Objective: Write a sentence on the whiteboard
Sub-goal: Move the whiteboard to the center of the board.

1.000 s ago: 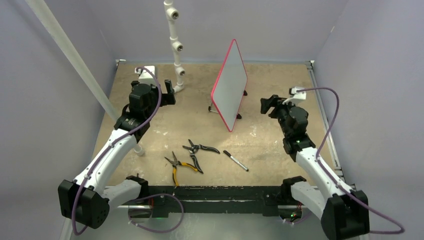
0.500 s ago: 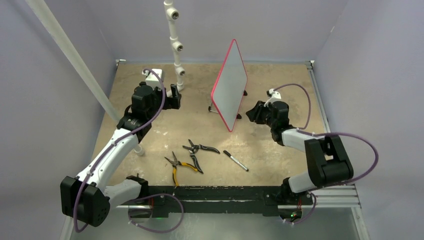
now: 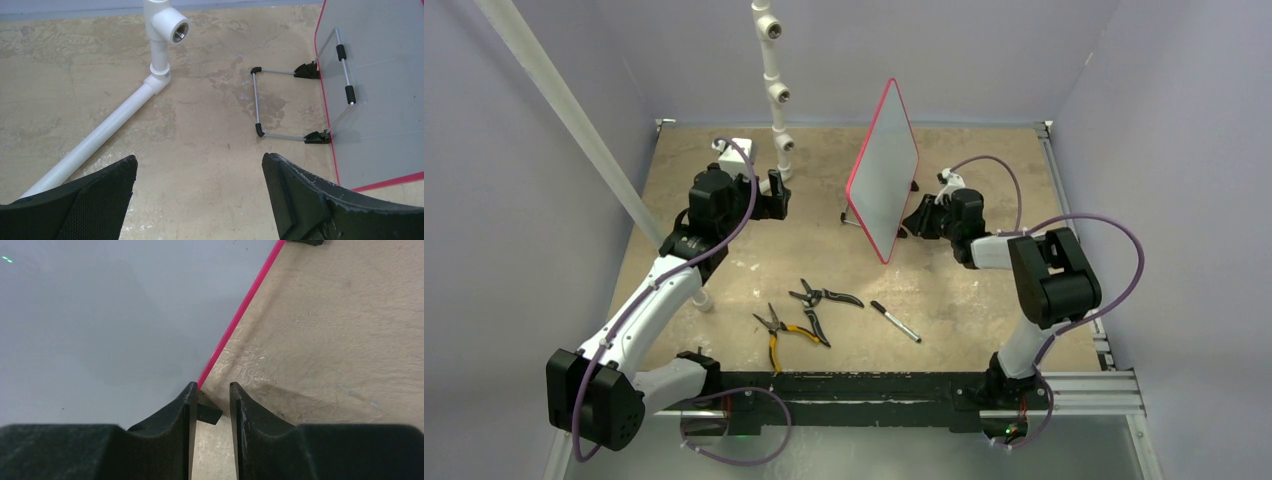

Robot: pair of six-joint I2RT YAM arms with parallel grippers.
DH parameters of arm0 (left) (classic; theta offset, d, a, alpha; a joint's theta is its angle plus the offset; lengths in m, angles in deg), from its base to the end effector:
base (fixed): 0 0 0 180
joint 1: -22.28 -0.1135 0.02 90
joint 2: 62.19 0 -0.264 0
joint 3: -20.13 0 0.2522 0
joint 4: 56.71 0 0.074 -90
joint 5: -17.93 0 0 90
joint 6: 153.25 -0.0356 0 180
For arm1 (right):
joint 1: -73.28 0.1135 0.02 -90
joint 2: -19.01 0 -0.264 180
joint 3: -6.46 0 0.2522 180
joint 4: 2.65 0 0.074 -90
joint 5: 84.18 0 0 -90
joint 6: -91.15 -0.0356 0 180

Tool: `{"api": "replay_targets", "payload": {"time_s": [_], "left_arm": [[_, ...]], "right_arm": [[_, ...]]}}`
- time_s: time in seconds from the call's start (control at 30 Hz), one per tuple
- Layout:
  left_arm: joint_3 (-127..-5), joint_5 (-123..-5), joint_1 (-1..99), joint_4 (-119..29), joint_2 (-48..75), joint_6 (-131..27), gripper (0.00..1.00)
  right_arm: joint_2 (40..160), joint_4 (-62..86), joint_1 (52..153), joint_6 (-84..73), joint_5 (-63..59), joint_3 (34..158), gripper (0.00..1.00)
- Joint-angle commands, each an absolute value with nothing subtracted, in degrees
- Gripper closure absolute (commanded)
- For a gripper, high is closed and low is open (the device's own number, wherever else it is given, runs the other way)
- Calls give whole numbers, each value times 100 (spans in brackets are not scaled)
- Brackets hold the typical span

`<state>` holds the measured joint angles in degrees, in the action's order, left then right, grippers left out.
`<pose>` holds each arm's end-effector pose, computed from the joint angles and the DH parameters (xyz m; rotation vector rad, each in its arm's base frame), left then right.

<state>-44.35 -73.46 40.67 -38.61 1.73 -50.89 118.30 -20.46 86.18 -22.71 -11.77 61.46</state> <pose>0.2476 -0.0814 0.3201 0.0827 1.8896 -0.3453 0.3288 0.0863 0.1498 0.0003 2.0846 0.7097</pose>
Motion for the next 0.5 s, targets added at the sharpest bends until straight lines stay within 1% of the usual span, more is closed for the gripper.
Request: {"api": "replay_targets", "payload": {"time_s": [0.0, 0.2, 0.47], "left_arm": [[-4458, -7250, 4038, -4032, 188, -5218, 5], [-4464, -7242, 4036, -4016, 206, -5215, 5], [-4474, -7244, 4038, -3983, 206, -5211, 5]], "right_arm": [[11987, -2163, 8709, -2082, -1308, 6402, 68], [12162, -1996, 8997, -1771, -1362, 6529, 70], [12321, -1687, 9752, -1681, -965, 6590, 73]]}}
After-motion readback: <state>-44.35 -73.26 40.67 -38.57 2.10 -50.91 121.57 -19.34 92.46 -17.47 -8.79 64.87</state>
